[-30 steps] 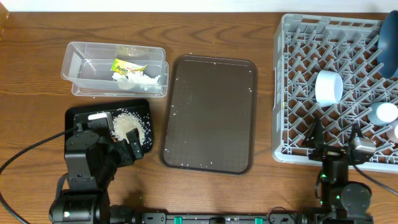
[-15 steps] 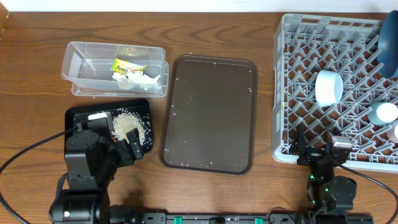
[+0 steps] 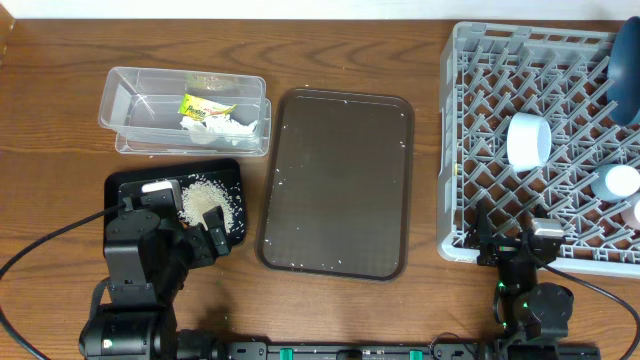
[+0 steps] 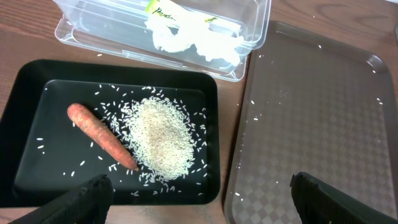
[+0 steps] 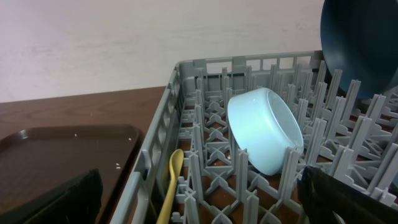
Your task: Sort waste into correct bins and load items into the dishwasher rack
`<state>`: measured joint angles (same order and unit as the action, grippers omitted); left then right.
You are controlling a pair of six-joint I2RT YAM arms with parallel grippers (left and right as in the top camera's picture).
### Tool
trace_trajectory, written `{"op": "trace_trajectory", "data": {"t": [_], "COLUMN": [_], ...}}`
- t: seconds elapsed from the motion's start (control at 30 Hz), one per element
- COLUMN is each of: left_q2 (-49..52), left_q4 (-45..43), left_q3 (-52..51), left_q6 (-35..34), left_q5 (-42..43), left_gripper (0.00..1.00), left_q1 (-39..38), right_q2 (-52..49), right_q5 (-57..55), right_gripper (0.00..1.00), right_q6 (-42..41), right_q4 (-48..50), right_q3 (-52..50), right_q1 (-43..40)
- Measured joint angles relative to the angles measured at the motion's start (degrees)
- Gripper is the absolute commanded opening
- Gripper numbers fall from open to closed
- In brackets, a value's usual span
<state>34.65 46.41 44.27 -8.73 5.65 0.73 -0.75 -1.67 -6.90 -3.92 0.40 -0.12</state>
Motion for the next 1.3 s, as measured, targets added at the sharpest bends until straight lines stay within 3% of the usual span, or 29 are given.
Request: {"op": "trace_trajectory", "data": {"t": [0.87,1.07,1.3], "left_q2": [-2.19,-12.33,-25.57], "left_q4": [-0.66,-6.38,-22.53], "left_q3": [-0.87,-9.99,-27.54], "left_q6": [0.0,0.0,0.0], "left_q5": [-0.35,-1.99,-2.69], "left_gripper": [0.94,0.93,0.93], "left_q1": [0.31,0.39,0.39], "right_q2": [0.0,0.02,0.04], "right_q5": [0.2,0.22,0.42], "right_gripper": [0.99,0.99,0.99], "right_q6": [0.15,0.17,0.17], "right_q4": [-0.04,-0.02,-0.07], "right_q3": [0.0,0.0,0.0], "right_q1": [0.0,0.0,0.0]}}
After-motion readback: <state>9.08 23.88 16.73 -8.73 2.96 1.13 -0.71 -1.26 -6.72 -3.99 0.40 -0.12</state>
